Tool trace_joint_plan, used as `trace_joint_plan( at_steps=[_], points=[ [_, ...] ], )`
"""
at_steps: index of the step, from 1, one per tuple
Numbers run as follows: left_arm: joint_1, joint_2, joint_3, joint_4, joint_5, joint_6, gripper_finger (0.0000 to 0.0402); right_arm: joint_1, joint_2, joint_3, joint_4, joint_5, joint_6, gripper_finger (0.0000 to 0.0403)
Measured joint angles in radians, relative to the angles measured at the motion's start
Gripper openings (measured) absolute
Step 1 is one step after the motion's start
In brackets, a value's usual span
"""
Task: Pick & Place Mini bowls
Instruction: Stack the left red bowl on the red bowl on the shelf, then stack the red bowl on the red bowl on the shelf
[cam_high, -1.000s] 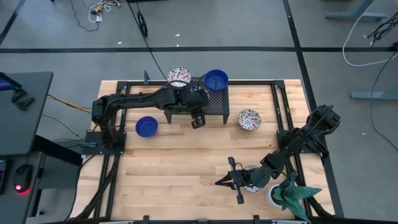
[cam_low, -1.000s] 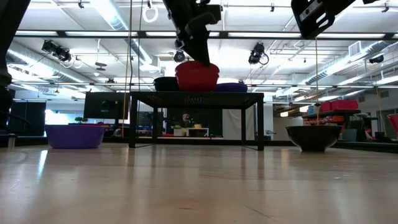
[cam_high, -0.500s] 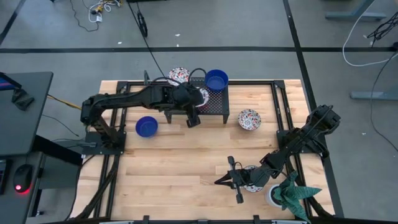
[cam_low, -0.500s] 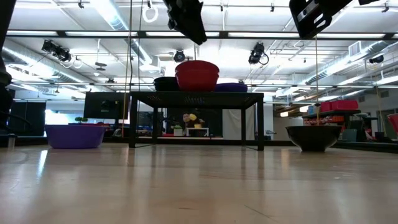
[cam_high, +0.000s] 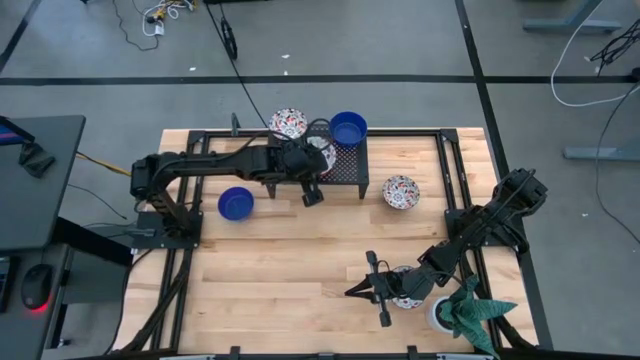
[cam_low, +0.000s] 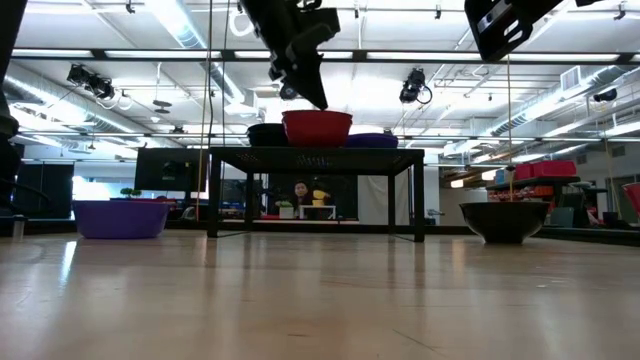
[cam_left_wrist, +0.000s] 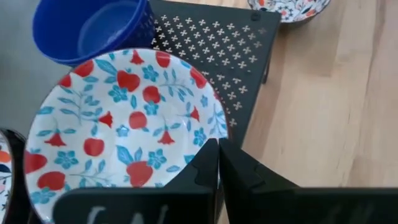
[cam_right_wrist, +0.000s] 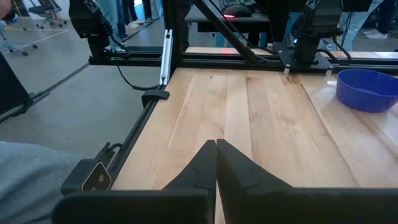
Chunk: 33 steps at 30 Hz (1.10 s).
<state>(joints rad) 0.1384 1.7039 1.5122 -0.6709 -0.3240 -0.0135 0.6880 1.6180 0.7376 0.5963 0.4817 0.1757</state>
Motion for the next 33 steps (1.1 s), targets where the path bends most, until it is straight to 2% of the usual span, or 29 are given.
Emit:
trace_joint_plan(
  at_steps=[7, 12, 15, 20, 24, 28, 33],
  points=[
    [-0.012, -0.015, -0.001, 0.018, -0.002, 0.0, 0.001, -0.001, 0.0, 0.0, 0.002, 0.0, 0.0, 0.0016],
    [-0.055, -0.076, 0.0, 0.005, -0.003, -0.011, 0.0011, 0.0, 0.0, 0.0, 0.003, -0.004, 0.004, 0.0016],
    [-0.1, -0.124, 0.001, -0.012, -0.013, -0.024, 0.0009, 0.002, 0.0, 0.0, 0.011, -0.039, 0.059, 0.0016],
    [-0.227, -0.177, -0.002, -0.053, -0.126, -0.039, 0.0004, -0.007, -0.019, 0.0, 0.014, -0.055, 0.098, 0.0016],
    [-0.328, -0.208, -0.095, -0.025, -0.217, -0.087, 0.0007, -0.018, -0.055, 0.024, -0.022, -0.046, 0.133, 0.0016],
    [-0.41, -0.241, -0.279, 0.097, -0.273, -0.18, 0.0006, -0.019, -0.068, 0.146, -0.279, 0.017, 0.153, 0.0016],
    [-0.498, -0.243, -0.535, 0.488, -0.268, -0.239, 0.0009, -0.022, -0.062, 0.379, -0.785, 0.152, 0.307, 0.0016]
  ],
)
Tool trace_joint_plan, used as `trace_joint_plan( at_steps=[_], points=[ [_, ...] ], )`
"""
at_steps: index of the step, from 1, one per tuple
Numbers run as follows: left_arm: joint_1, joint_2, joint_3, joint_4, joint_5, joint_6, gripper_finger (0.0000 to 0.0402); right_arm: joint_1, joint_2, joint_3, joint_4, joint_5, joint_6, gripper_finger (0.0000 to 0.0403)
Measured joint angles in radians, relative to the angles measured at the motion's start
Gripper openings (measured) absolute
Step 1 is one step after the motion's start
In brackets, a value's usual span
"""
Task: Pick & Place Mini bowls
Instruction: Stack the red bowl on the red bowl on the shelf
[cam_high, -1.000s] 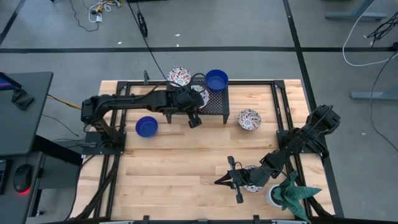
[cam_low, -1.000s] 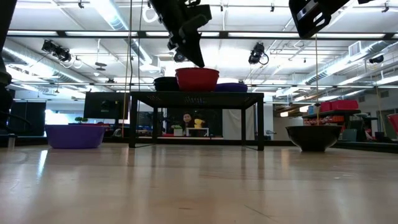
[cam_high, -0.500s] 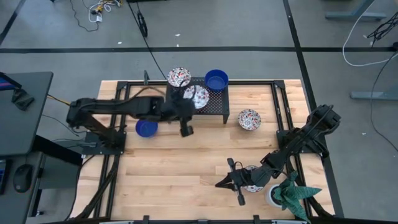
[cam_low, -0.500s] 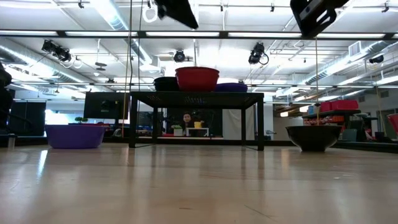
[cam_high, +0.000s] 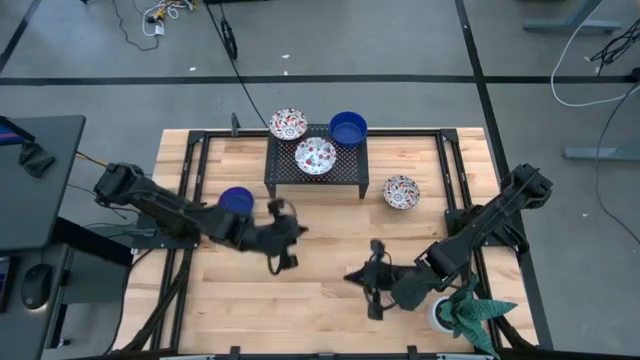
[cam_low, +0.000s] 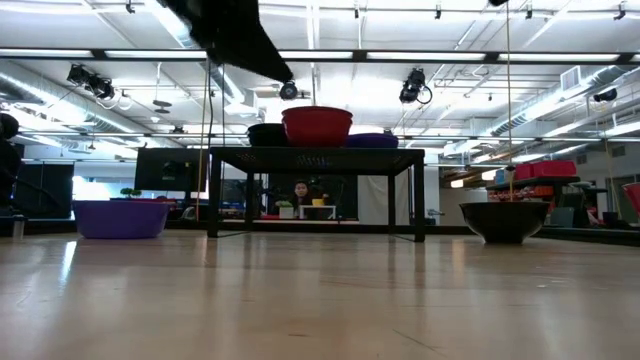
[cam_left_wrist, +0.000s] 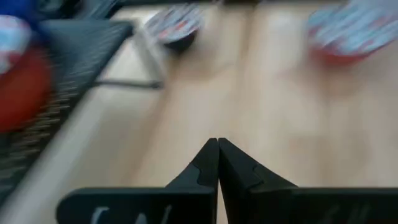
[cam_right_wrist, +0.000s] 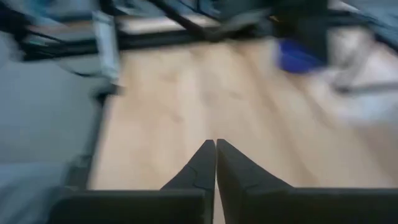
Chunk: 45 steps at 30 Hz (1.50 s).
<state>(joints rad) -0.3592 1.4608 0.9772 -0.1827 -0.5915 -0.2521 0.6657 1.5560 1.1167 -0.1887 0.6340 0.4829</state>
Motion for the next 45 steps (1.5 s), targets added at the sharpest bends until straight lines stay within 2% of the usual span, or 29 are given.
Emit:
trace_joint_plan(
  at_steps=[4, 6, 8, 10, 15, 21, 26, 33, 36, 40, 45],
  points=[
    [-0.065, 0.045, -0.204, 0.498, 0.033, -0.004, 0.0009, 0.001, 0.0, 0.144, -0.373, -0.005, 0.199, 0.0016],
    [-0.098, 0.081, -0.281, 0.718, 0.032, -0.001, 0.0007, 0.006, 0.0, 0.19, -0.524, -0.059, 0.3, 0.0015],
    [-0.13, 0.119, -0.33, 0.868, 0.029, 0.002, 0.0005, 0.018, 0.0, 0.212, -0.636, -0.118, 0.393, 0.0012],
    [-0.156, 0.162, -0.349, 0.934, 0.026, 0.004, 0.0005, 0.035, 0.0, 0.218, -0.688, -0.186, 0.464, 0.0008],
    [-0.192, 0.237, -0.332, 0.942, 0.008, -0.004, 0.001, 0.107, 0.021, 0.218, -0.67, -0.344, 0.572, 0.0003],
    [-0.193, 0.275, -0.314, 0.94, 0.008, -0.002, 0.0008, 0.204, 0.094, 0.219, -0.563, -0.51, 0.603, 0.0004],
    [-0.181, 0.275, -0.314, 0.941, 0.008, 0.008, 0.0012, 0.24, 0.149, 0.218, -0.615, -0.584, 0.638, 0.0043],
    [-0.181, 0.275, -0.314, 0.932, 0.012, 0.021, 0.0013, 0.249, 0.189, 0.183, -0.649, -0.513, 0.557, 0.0151],
    [-0.18, 0.275, -0.314, 0.931, 0.012, 0.027, 0.0014, 0.248, 0.195, 0.145, -0.646, -0.509, 0.529, 0.0184],
    [-0.18, 0.275, -0.314, 0.931, 0.012, 0.028, 0.0014, 0.249, 0.195, 0.097, -0.635, -0.495, 0.53, 0.0197],
    [-0.18, 0.275, -0.314, 0.93, 0.012, 0.028, 0.0014, 0.251, 0.196, 0.061, -0.622, -0.437, 0.526, 0.0184]
  ],
)
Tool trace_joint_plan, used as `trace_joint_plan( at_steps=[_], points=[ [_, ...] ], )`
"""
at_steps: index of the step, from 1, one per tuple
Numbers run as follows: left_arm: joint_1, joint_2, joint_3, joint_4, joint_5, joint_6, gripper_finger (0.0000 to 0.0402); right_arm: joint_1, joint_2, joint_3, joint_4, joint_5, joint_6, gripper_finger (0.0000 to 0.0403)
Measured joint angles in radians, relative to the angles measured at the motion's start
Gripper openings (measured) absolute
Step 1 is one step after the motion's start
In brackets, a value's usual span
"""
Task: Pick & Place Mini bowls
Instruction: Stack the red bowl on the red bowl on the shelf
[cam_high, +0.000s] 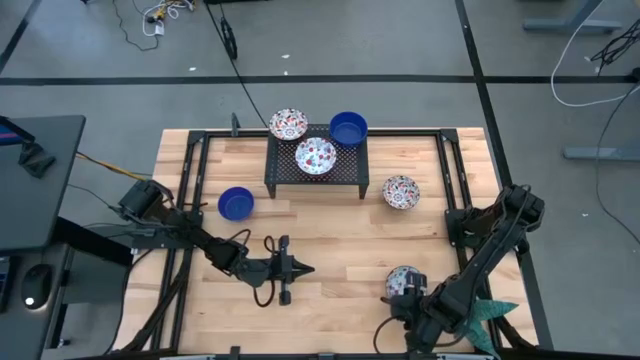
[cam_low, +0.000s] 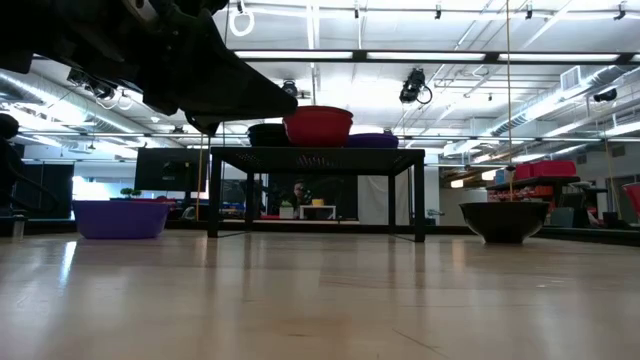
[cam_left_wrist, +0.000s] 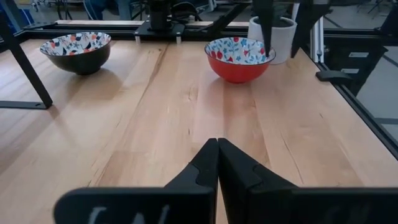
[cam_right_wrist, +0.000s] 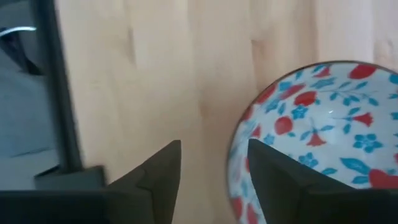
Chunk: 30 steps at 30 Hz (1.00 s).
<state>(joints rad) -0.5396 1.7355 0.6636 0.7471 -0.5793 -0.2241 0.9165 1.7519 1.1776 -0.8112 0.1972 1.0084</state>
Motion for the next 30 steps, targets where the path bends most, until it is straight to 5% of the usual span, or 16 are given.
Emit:
trace_joint_plan(
  at_steps=[11, 19, 25, 30],
  points=[
    [0.0, 0.0, 0.0, -0.001, 0.0, 0.0, 0.0014, 0.0, 0.0, -0.054, 0.011, 0.039, 0.004, 0.0118],
    [0.0, 0.0, 0.0, 0.0, 0.0, 0.0, 0.0014, -0.007, 0.0, -0.055, 0.009, 0.094, -0.025, 0.0025],
    [0.0, 0.0, 0.0, 0.041, 0.0, 0.071, 0.0014, -0.104, -0.002, -0.054, 0.151, 0.206, -0.209, 0.0016],
    [-0.015, -0.014, 0.017, 0.175, 0.007, 0.236, 0.0047, -0.216, 0.0, -0.055, 0.444, 0.18, -0.56, 0.0007]
  ],
)
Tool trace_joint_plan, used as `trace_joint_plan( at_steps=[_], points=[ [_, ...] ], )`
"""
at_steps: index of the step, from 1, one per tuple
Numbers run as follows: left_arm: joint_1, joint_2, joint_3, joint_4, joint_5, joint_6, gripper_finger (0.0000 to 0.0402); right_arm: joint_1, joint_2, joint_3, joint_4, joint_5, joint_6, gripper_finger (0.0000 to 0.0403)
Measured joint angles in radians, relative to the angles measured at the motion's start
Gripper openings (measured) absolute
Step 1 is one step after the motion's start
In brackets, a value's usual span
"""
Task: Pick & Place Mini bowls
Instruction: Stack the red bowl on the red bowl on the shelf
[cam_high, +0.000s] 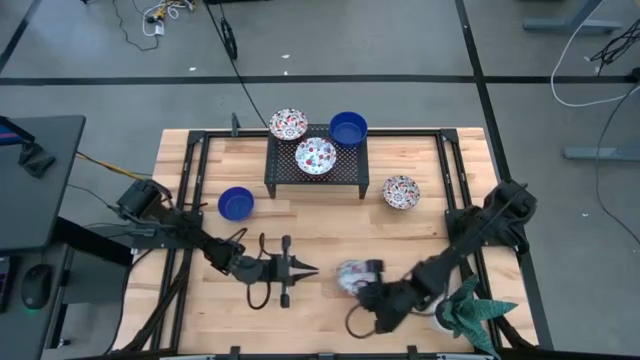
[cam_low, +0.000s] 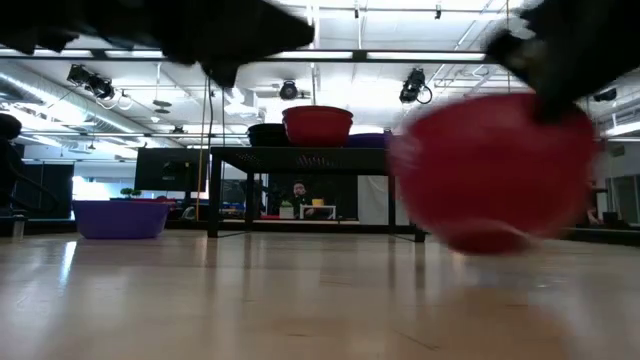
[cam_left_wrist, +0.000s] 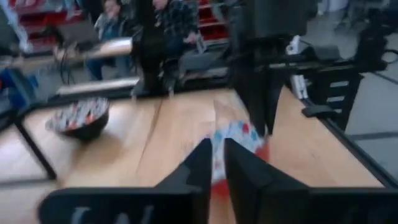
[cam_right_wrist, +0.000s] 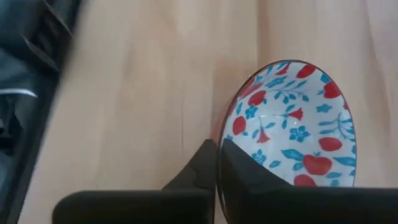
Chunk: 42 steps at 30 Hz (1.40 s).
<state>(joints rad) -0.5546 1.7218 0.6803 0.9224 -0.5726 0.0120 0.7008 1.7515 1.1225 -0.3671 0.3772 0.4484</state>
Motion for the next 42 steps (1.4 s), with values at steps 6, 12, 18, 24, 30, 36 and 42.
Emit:
trace_joint_plan(
  at_steps=[6, 12, 18, 24, 30, 36, 42],
  points=[
    [-0.032, -0.016, 0.086, -0.05, 0.069, 0.085, 0.0144, -0.095, 0.0, 0.0, 0.324, -0.2, -0.344, 0.0007],
    [-0.063, -0.016, 0.275, -0.388, 0.236, 0.047, 0.0223, -0.122, 0.0, 0.0, 0.404, -0.344, -0.483, 0.0008],
    [-0.072, -0.016, 0.529, -0.976, 0.263, -0.109, 0.0238, -0.122, 0.0, 0.022, 0.356, -0.344, -0.511, 0.0008],
    [-0.067, -0.016, 0.6, -1.146, 0.289, -0.137, 0.0216, -0.123, 0.0, 0.026, 0.355, -0.341, -0.518, 0.0008],
    [-0.064, -0.016, 0.599, -1.202, 0.305, -0.148, 0.0196, -0.122, 0.0, 0.026, 0.358, -0.34, -0.538, 0.0008],
    [-0.064, -0.016, 0.6, -1.233, 0.306, -0.159, 0.0175, -0.123, 0.0, 0.026, 0.365, -0.307, -0.54, 0.0008],
    [-0.064, -0.016, 0.599, -1.244, 0.31, -0.159, 0.0149, -0.123, 0.0, 0.027, 0.373, -0.306, -0.544, 0.0008]
  ],
)
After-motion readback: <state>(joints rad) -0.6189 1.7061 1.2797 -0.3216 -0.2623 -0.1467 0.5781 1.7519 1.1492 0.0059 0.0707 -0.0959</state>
